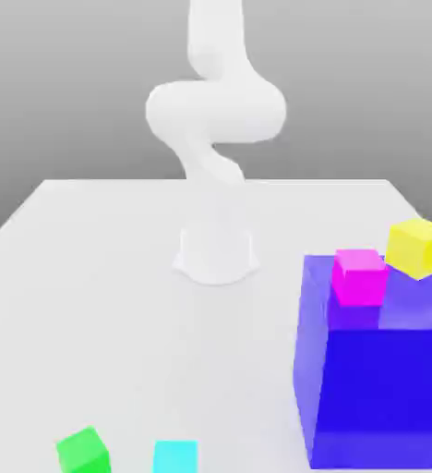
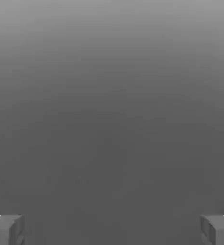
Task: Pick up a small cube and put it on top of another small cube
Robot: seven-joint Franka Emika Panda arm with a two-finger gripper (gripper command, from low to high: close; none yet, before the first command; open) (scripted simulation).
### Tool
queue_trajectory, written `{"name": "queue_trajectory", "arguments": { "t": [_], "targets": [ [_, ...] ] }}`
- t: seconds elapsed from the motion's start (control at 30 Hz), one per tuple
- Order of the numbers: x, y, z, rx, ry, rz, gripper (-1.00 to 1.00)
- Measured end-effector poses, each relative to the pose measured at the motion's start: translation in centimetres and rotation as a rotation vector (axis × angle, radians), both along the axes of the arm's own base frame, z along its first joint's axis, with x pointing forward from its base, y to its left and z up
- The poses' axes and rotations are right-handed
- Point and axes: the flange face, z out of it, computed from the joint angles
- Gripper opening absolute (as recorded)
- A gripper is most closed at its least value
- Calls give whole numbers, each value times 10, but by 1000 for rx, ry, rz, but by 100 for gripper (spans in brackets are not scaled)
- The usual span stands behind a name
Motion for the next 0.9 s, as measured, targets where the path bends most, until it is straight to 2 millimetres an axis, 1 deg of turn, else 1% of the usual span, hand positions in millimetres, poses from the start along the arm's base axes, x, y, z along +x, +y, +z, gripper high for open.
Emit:
{"name": "queue_trajectory", "arguments": {
  "t": [0.1, 0.23, 0.37, 0.47, 0.6, 0.7, 0.8, 0.9],
  "targets": [
    [38, -5, -43, 4, 82, 6, 0],
    [79, -11, -105, 7, 186, 11, 0],
    [111, -16, -171, 9, 290, 15, 0],
    [129, -21, -224, 9, 367, 16, 0],
    [143, -28, -296, 6, 471, 16, 0],
    [146, -33, -352, 3, 548, 15, 0],
    [144, -37, -407, -3, 626, 15, 0],
    [136, -42, -462, -10, 704, 15, 0]
  ]
}}
